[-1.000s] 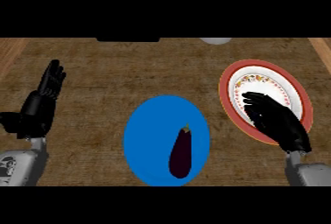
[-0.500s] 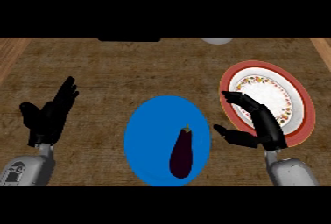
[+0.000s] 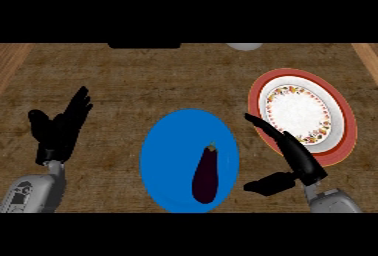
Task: Pick the eggplant from the plate and place it in the plate
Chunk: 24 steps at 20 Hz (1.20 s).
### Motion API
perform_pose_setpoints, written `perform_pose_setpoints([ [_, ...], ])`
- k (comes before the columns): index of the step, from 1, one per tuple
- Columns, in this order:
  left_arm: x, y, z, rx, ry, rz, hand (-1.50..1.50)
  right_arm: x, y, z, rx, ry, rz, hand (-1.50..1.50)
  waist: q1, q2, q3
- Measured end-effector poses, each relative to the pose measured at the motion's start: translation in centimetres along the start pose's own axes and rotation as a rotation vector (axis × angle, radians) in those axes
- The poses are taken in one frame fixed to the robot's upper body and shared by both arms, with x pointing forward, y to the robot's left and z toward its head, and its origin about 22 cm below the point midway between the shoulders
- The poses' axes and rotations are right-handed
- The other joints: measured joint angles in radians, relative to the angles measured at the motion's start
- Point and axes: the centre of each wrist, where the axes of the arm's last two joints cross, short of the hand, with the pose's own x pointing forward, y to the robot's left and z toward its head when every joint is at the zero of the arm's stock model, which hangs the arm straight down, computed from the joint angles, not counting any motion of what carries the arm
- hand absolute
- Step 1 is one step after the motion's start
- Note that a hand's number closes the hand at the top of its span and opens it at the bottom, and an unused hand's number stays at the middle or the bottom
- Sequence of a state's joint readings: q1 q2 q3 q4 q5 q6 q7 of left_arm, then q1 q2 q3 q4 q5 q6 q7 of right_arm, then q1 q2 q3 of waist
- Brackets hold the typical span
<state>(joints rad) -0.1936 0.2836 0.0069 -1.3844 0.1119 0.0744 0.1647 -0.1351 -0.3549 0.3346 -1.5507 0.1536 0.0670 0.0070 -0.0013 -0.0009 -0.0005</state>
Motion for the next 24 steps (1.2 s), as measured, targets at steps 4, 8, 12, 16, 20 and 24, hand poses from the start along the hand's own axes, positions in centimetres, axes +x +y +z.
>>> perform_pose_setpoints([
  [4,-0.3,-0.2,0.6,-0.006,0.000,0.004,0.00,2.2,-0.3,-0.7,0.048,0.031,0.063,-1.50,0.002,0.000,0.000],
  [8,-0.2,-0.1,0.6,-0.007,0.002,0.010,0.00,4.2,0.4,-1.5,0.125,0.082,0.119,-1.50,0.002,0.000,0.000],
  [12,-1.3,0.3,0.7,-0.005,0.007,0.004,0.00,5.6,0.8,-2.5,0.212,0.142,0.179,-1.50,0.003,0.001,0.000],
  [16,-0.9,0.4,0.6,-0.005,0.004,-0.003,0.00,7.1,1.6,-3.3,0.261,0.192,0.282,-1.50,0.004,0.000,0.000],
  [20,-0.8,-0.2,0.7,-0.008,0.003,-0.003,0.00,7.3,2.6,-3.9,0.309,0.245,0.360,-1.50,0.004,0.001,0.000],
  [24,-1.0,-0.1,0.6,-0.005,0.009,-0.009,0.00,7.1,3.4,-4.4,0.364,0.293,0.419,-1.50,0.004,0.001,0.000],
])
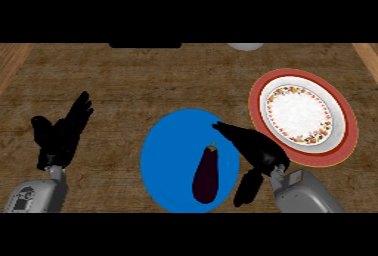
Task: Pick the eggplant from the plate and place it in the plate
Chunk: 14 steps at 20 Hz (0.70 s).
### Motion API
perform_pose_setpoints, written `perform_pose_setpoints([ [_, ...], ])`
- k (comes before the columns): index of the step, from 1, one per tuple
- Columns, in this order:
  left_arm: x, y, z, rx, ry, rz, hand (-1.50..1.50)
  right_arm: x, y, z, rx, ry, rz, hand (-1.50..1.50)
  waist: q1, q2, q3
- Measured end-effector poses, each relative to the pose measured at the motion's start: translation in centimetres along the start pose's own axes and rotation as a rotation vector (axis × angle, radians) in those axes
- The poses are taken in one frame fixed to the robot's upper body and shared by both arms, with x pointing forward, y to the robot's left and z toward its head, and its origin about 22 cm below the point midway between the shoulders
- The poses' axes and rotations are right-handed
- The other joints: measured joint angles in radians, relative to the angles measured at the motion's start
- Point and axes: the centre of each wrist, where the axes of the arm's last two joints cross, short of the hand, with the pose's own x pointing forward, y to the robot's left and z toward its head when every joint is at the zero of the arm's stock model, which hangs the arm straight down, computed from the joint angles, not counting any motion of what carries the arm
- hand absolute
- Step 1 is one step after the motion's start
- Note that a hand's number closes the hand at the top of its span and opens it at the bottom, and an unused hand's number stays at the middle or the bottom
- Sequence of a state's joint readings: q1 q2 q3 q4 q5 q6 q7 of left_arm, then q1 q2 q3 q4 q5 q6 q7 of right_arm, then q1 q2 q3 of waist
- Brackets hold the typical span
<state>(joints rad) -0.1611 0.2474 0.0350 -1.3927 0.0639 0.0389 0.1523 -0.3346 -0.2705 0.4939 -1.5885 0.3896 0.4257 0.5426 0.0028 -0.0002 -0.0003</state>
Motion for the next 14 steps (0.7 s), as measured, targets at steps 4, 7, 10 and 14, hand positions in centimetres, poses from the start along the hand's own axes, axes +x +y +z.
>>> perform_pose_setpoints([
  [4,0.2,-0.1,-0.3,-0.007,0.001,0.009,0.00,1.7,0.3,-1.0,0.048,0.024,0.028,-1.50,0.000,0.000,0.000],
  [7,0.3,0.0,-0.5,-0.004,-0.001,0.011,0.00,1.9,0.2,-2.2,0.073,0.038,0.037,-1.50,0.000,0.000,0.000],
  [10,0.0,0.6,-0.4,-0.001,-0.001,0.013,0.00,1.8,0.4,-2.8,0.083,0.051,0.051,-1.50,0.000,0.000,0.000],
  [14,0.0,0.0,-0.3,-0.002,-0.005,0.008,0.00,2.4,1.9,-4.1,0.083,0.073,0.068,-1.50,0.000,0.000,0.000],
])
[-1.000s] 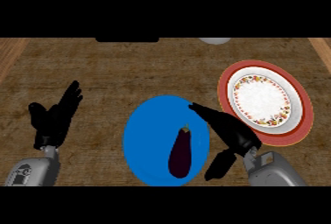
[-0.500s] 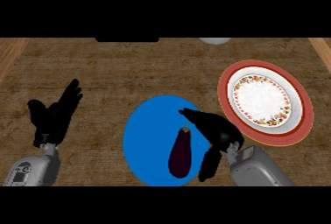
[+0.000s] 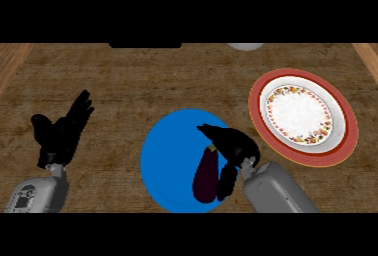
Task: Pick the eggplant from the plate and place it in the plate
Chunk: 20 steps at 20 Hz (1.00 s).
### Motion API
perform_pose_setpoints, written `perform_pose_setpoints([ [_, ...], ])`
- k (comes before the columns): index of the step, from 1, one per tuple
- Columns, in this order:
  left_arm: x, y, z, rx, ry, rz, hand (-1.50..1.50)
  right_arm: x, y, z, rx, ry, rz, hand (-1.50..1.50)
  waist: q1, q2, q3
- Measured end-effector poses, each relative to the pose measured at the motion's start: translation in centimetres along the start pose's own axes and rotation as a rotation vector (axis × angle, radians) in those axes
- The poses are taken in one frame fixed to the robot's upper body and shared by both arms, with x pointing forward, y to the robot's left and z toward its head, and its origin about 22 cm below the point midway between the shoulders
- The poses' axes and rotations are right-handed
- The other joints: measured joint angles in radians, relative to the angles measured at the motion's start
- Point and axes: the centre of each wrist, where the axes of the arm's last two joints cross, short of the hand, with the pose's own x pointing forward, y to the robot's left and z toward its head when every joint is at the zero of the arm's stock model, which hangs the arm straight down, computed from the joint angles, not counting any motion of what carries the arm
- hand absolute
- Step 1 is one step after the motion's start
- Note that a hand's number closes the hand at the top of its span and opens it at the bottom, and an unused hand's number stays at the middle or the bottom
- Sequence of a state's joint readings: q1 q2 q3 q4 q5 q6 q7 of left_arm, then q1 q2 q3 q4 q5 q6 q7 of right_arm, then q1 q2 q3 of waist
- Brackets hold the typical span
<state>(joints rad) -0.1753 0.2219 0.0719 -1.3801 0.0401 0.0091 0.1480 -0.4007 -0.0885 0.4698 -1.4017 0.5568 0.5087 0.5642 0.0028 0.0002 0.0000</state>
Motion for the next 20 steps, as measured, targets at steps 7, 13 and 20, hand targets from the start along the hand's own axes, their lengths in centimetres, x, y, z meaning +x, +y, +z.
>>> perform_pose_setpoints([
  [7,0.3,0.0,0.3,0.002,-0.001,-0.003,0.00,-0.4,0.6,-0.7,0.030,0.011,0.050,-1.50,0.000,-0.002,0.000],
  [13,0.6,-0.4,0.3,0.000,-0.004,0.002,0.00,0.2,0.6,-1.5,0.074,-0.016,0.108,1.50,-0.003,-0.009,-0.005],
  [20,0.7,-0.1,0.3,-0.005,-0.001,0.003,0.00,0.1,0.9,-1.8,0.046,-0.068,0.110,1.50,-0.005,-0.013,-0.008],
])
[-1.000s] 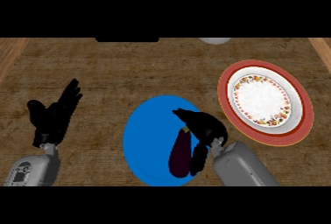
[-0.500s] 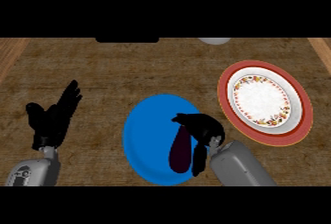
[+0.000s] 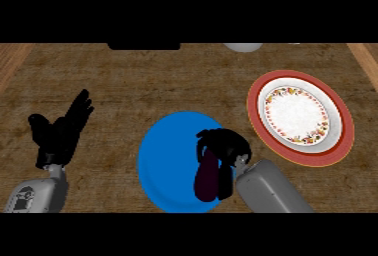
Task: Pick the eggplant from the plate and place it in the plate
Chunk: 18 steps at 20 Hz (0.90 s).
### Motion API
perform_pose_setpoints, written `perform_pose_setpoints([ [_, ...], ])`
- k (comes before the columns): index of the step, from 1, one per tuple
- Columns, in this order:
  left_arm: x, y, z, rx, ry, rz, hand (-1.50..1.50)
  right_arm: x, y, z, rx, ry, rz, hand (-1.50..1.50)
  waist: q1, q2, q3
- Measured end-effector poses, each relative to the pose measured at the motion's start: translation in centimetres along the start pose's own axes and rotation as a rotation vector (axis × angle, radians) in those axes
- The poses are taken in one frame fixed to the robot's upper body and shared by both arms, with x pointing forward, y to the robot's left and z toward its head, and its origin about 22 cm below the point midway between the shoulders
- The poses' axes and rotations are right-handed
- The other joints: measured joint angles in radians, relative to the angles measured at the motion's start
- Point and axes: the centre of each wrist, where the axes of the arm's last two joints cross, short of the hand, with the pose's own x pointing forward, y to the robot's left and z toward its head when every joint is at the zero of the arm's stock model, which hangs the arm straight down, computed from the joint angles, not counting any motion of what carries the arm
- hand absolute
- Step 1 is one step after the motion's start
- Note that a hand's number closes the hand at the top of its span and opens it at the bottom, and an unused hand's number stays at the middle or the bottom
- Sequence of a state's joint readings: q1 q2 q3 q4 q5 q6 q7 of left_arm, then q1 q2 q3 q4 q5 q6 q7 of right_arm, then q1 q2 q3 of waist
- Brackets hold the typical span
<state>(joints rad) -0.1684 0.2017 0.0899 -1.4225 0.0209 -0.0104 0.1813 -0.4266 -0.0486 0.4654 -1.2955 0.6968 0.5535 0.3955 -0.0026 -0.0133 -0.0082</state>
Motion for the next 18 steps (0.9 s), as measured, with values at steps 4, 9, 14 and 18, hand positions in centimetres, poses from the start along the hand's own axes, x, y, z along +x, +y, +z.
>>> perform_pose_setpoints([
  [4,-0.8,0.0,0.5,0.011,0.003,0.001,0.00,1.0,2.2,2.0,-0.024,-0.121,0.028,1.50,-0.006,-0.001,0.002],
  [9,-0.5,0.1,0.3,0.022,0.008,0.002,0.00,1.4,5.1,5.9,-0.075,-0.321,0.112,1.50,-0.012,0.004,0.006],
  [14,-0.4,-0.1,0.6,0.021,0.009,0.006,0.00,0.8,5.9,9.5,-0.303,-0.394,0.166,1.50,-0.015,0.006,0.008],
  [18,-0.6,0.4,0.9,0.030,0.013,0.004,0.00,1.3,3.9,12.1,-0.587,-0.427,0.137,1.50,-0.020,0.005,0.009],
])
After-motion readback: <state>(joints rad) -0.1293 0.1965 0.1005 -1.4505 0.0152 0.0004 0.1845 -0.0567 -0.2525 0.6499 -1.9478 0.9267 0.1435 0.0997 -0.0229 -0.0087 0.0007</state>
